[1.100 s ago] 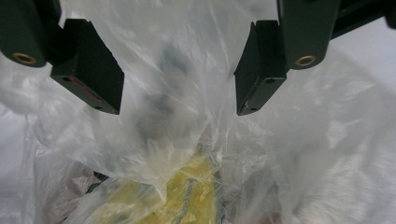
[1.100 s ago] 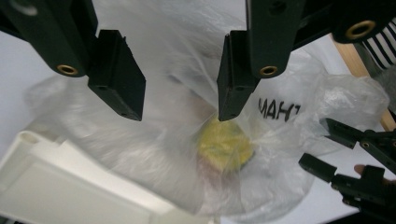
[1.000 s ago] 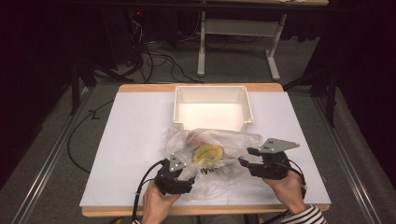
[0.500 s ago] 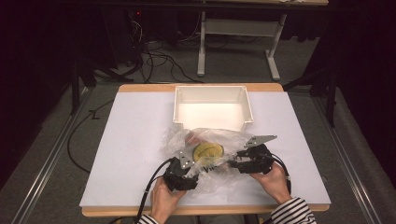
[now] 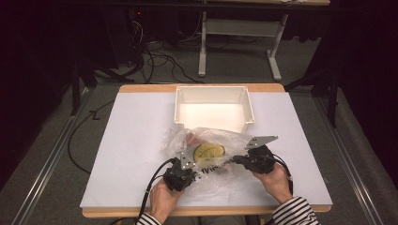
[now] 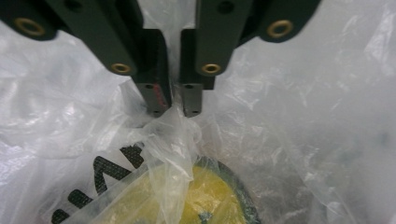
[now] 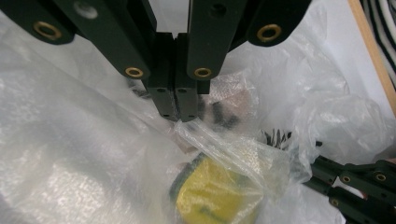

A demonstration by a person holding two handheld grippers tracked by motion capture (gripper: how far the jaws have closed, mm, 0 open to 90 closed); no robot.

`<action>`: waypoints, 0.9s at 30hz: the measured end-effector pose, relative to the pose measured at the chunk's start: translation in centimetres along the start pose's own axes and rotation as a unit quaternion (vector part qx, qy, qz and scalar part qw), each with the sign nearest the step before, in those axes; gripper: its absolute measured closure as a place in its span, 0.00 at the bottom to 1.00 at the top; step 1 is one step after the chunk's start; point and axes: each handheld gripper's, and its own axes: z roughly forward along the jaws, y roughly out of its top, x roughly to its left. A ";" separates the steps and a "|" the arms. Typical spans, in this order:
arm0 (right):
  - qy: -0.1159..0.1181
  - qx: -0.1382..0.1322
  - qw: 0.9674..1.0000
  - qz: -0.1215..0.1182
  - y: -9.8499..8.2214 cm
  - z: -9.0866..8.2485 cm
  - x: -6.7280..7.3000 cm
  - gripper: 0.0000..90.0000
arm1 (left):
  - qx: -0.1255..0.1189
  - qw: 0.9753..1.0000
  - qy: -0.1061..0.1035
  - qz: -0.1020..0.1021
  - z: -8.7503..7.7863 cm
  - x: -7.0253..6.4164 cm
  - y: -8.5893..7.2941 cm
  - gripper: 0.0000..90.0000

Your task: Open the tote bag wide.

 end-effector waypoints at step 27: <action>-0.052 -0.033 0.997 0.048 3.2 1.3 -2.3 1.00 | -0.107 0.993 -0.023 -0.040 -5.4 2.2 2.8 0.49</action>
